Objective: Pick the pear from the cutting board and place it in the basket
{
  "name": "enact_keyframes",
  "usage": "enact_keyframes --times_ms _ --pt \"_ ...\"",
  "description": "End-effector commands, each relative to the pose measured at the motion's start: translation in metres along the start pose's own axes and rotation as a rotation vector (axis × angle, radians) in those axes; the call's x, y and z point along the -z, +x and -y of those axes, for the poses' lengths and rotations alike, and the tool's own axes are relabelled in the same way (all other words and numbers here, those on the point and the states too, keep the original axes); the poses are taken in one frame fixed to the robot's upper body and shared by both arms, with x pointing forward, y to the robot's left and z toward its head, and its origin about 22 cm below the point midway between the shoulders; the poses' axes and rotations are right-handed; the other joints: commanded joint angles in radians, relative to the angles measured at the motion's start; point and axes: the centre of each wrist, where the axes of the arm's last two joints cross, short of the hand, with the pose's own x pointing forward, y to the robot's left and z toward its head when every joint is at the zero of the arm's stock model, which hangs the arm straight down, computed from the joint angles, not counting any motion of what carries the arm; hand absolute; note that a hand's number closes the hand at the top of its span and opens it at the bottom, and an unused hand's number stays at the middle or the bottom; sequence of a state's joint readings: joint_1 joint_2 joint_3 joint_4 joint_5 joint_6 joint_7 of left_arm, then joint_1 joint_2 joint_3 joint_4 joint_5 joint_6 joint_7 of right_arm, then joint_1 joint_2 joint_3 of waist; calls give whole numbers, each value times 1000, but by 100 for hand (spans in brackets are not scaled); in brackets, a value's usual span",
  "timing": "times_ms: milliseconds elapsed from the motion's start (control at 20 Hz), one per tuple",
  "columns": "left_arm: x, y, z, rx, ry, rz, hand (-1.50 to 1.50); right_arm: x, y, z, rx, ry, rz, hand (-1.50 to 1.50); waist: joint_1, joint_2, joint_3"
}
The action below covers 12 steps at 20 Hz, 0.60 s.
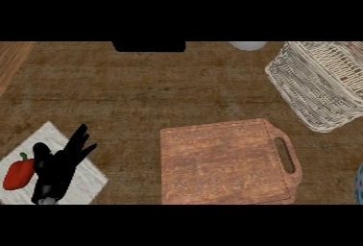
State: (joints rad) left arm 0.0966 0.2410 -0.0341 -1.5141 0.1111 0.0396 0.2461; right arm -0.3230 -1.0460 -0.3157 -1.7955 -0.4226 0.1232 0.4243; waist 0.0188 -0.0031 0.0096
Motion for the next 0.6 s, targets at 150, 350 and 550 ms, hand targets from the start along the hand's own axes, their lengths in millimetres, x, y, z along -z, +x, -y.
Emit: enact_keyframes --times_ms 150,350,550 --pt "0 -17 -3 22 -20 -158 0 34 -18 27 -77 -17 -47 150 27 15 -10" --pt "4 -35 10 20 -45 -146 0 52 -41 5 -84 5 -44 150 21 15 -10" --pt "10 -17 16 24 -27 -124 0 73 -64 7 -21 23 -74 150 22 15 -10"
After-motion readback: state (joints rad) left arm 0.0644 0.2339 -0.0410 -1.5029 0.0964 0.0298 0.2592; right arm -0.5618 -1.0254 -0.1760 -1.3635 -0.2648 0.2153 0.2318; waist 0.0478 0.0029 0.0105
